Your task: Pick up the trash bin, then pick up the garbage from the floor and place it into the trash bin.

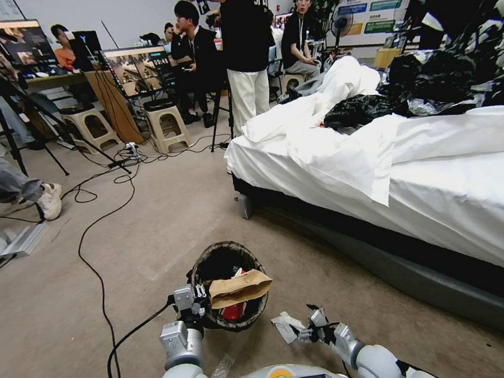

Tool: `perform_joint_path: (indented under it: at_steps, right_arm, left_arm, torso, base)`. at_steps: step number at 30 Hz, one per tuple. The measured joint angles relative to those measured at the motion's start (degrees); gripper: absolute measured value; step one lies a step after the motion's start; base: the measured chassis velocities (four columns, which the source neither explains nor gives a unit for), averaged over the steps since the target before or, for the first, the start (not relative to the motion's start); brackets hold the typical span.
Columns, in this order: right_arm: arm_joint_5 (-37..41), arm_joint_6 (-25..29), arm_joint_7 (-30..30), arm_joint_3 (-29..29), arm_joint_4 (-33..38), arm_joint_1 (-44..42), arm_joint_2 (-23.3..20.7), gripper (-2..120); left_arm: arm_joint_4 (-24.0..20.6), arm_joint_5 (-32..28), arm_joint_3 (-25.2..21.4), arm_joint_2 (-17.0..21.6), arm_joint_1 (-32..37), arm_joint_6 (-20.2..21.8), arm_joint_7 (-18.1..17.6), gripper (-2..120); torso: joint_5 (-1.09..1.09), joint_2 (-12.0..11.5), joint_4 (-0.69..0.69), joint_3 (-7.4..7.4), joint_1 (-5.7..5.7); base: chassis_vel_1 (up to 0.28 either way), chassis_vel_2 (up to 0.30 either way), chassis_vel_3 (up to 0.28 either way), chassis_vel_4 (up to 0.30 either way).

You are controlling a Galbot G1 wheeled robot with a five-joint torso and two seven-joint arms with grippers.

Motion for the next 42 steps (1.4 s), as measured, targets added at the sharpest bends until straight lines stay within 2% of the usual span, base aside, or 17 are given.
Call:
perform_joint_path:
  at_steps: [20,23,26,27,30,31,34,35,38,39,42]
  right_arm:
    - [-2.2,3.4,-1.2,-4.5,-12.0,6.6,5.5,100]
    - [-2.3,3.8,-1.2,-4.5,-12.6,6.9,6.1,96]
    - [-2.3,4.2,-1.2,-4.4,-13.3,7.5,7.0,82]
    - [-2.3,4.2,-1.2,-4.4,-13.3,7.5,7.0,82]
    - [-2.4,4.4,-1.3,-4.4,-13.8,7.7,7.4,67]
    - [-2.4,4.4,-1.3,-4.4,-13.8,7.7,7.4,67]
    - [-2.8,5.0,-1.6,-4.2,-14.3,7.4,7.6,52]
    - [-2.8,5.0,-1.6,-4.2,-14.3,7.4,7.6,52]
    - [-3.0,5.2,-1.7,-3.8,-14.3,6.9,7.6,38]
    - [-3.0,5.2,-1.7,-3.8,-14.3,6.9,7.6,38]
    - [-3.1,5.4,-2.0,-3.2,-14.3,6.4,7.5,24]
  left_arm:
    - [0.0,0.5,-0.3,-0.4,0.3,-0.2,0.0,6]
    - [0.1,0.4,-0.3,-0.4,0.3,-0.2,0.0,6]
    - [0.2,0.3,-0.3,-0.4,0.1,-0.2,0.1,6]
    - [0.2,0.3,-0.3,-0.4,0.1,-0.2,0.1,6]
    - [0.2,0.3,-0.2,-0.4,0.1,-0.2,0.0,6]
    - [0.2,0.3,-0.2,-0.4,0.1,-0.2,0.0,6]
    - [0.3,0.3,-0.2,-0.3,0.3,-0.2,0.0,6]
    - [0.3,0.3,-0.2,-0.3,0.3,-0.2,0.0,6]
    - [0.4,0.4,0.1,-0.3,0.3,-0.2,0.0,6]
    - [0.4,0.4,0.1,-0.3,0.3,-0.2,0.0,6]
    - [0.5,0.5,0.3,-0.3,0.3,-0.2,0.0,6]
  torso:
    - [0.01,0.0,0.00,0.00,0.00]
    - [-0.01,0.0,0.00,0.00,0.00]
    - [-0.01,0.0,0.01,0.00,0.00]
    - [-0.01,0.0,0.01,0.00,0.00]
    - [-0.01,0.0,0.00,0.00,0.00]
    - [-0.01,0.0,0.00,0.00,0.00]
    - [0.00,0.0,0.01,0.00,0.00]
    - [0.00,0.0,0.01,0.00,0.00]
    - [0.00,0.0,0.00,0.00,0.00]
    - [0.00,0.0,0.00,0.00,0.00]
    - [0.00,0.0,0.00,0.00,0.00]
  base:
    - [0.000,0.000,0.000,0.000]
    - [0.000,0.000,0.000,0.000]
    - [0.000,0.000,0.000,0.000]
    - [0.000,0.000,0.000,0.000]
    - [0.000,0.000,0.000,0.000]
    - [0.000,0.000,0.000,0.000]
    - [0.000,0.000,0.000,0.000]
    - [0.000,0.000,0.000,0.000]
    - [0.000,0.000,0.000,0.000]
    - [0.000,0.000,0.000,0.000]
    - [0.000,0.000,0.000,0.000]
